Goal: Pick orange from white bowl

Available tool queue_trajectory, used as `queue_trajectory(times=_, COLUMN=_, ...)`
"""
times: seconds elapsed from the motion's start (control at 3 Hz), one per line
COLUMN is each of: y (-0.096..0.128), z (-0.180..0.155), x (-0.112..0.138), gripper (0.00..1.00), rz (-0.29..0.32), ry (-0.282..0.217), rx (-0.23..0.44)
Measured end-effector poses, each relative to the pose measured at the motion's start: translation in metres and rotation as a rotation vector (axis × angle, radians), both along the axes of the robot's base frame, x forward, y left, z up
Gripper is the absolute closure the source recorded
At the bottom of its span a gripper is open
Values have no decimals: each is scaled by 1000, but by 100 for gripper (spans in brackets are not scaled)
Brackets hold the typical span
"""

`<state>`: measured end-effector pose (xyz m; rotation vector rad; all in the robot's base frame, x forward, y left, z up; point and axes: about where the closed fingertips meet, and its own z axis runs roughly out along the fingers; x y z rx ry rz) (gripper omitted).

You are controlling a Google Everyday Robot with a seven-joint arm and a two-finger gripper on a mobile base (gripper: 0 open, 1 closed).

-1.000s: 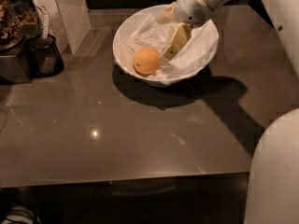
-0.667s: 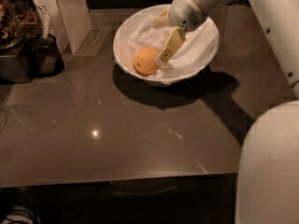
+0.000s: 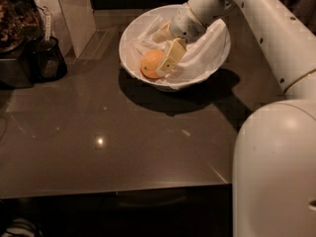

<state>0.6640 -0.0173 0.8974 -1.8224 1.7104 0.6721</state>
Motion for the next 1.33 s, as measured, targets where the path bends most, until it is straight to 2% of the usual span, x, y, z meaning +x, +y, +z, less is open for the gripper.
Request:
queue_trajectory(times=1.0, y=6, z=-32, x=9, gripper=13, rz=-5, ry=72, rx=2)
queue_trajectory(times=1.33, y=7, z=-37, x=11, gripper=32, rz=-13, ry=83, rx=0)
